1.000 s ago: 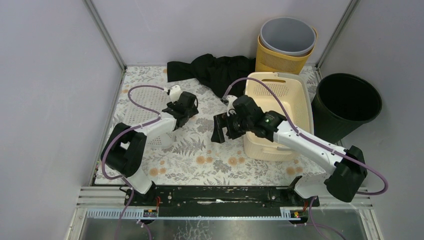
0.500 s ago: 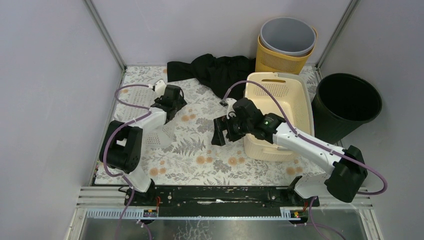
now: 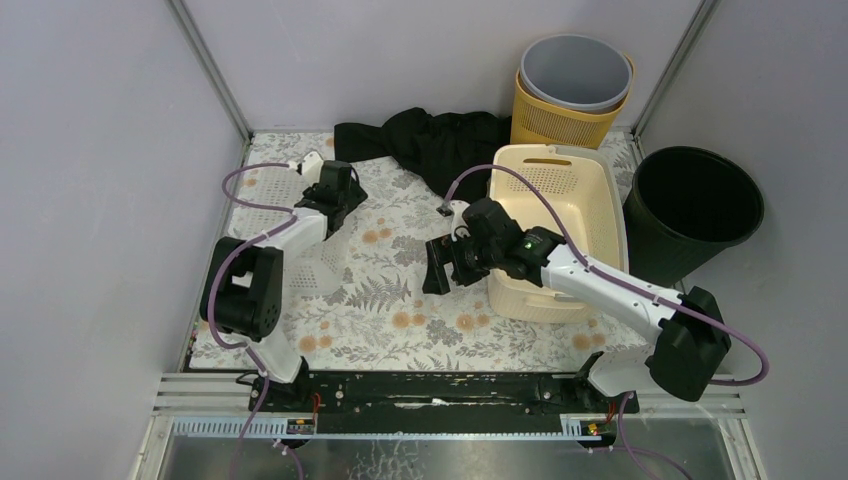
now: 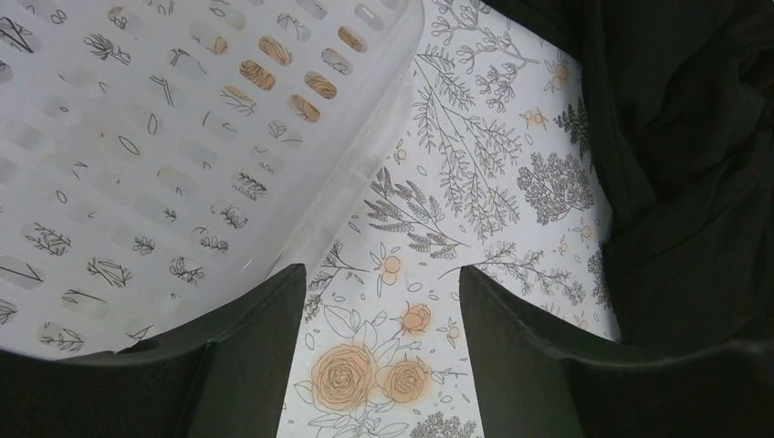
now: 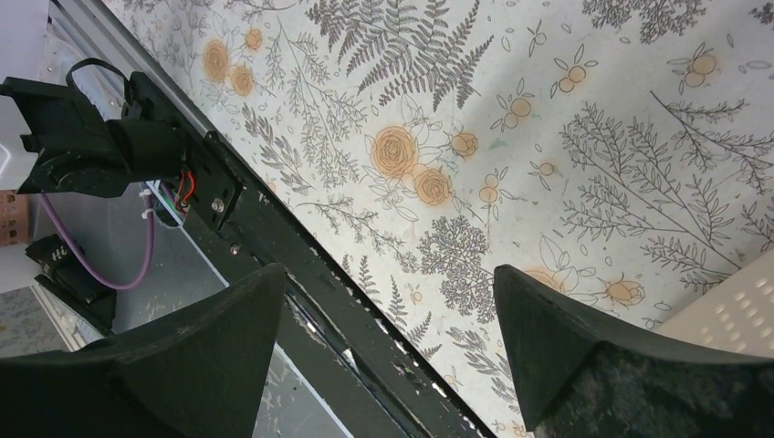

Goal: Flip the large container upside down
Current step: Move the container to the corner of the board.

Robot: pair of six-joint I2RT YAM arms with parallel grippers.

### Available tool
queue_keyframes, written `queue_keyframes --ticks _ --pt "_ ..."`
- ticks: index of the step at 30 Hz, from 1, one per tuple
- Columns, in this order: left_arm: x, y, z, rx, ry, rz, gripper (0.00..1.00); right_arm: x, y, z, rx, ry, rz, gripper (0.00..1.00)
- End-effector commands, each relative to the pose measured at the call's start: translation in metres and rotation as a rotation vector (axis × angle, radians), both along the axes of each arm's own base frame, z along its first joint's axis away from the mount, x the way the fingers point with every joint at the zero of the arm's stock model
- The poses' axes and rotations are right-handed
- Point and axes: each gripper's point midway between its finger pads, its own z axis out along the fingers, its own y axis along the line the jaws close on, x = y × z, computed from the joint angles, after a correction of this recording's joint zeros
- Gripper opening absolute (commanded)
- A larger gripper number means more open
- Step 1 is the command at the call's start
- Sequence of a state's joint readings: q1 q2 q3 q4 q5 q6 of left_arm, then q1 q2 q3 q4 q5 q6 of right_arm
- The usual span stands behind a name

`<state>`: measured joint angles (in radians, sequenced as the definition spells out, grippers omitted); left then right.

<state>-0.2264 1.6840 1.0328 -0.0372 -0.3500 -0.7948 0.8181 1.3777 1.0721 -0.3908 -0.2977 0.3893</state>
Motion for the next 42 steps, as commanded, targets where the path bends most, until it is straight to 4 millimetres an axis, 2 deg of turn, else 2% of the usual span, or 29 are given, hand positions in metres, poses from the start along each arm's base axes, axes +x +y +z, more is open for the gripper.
queue_keyframes --ticks 1,11,20,28,34,38,42 --pt "0.016 0.008 0.008 -0.026 -0.046 0.034 0.7 -0.005 0.007 0.0 0.031 0.021 0.024 0.91" --pt "0.015 0.018 -0.002 -0.058 -0.037 0.071 0.7 -0.019 0.017 -0.013 0.054 0.145 0.051 0.9" --pt "0.021 0.027 -0.022 -0.091 -0.006 0.082 0.7 -0.014 0.026 -0.022 0.028 0.2 0.046 0.89" --pt "0.031 0.038 -0.024 -0.124 -0.009 0.084 0.7 -0.009 0.032 -0.023 0.016 0.218 0.043 0.88" --pt "0.046 0.033 -0.011 -0.125 -0.036 0.029 0.68 -0.01 0.029 -0.021 0.023 0.205 0.034 0.88" --pt "0.053 0.017 0.01 -0.137 -0.082 -0.049 0.68 -0.013 0.026 -0.017 0.035 0.195 0.03 0.88" --pt "0.046 0.005 0.036 -0.1 -0.111 -0.087 0.69 -0.016 0.02 -0.011 0.041 0.176 0.023 0.88"
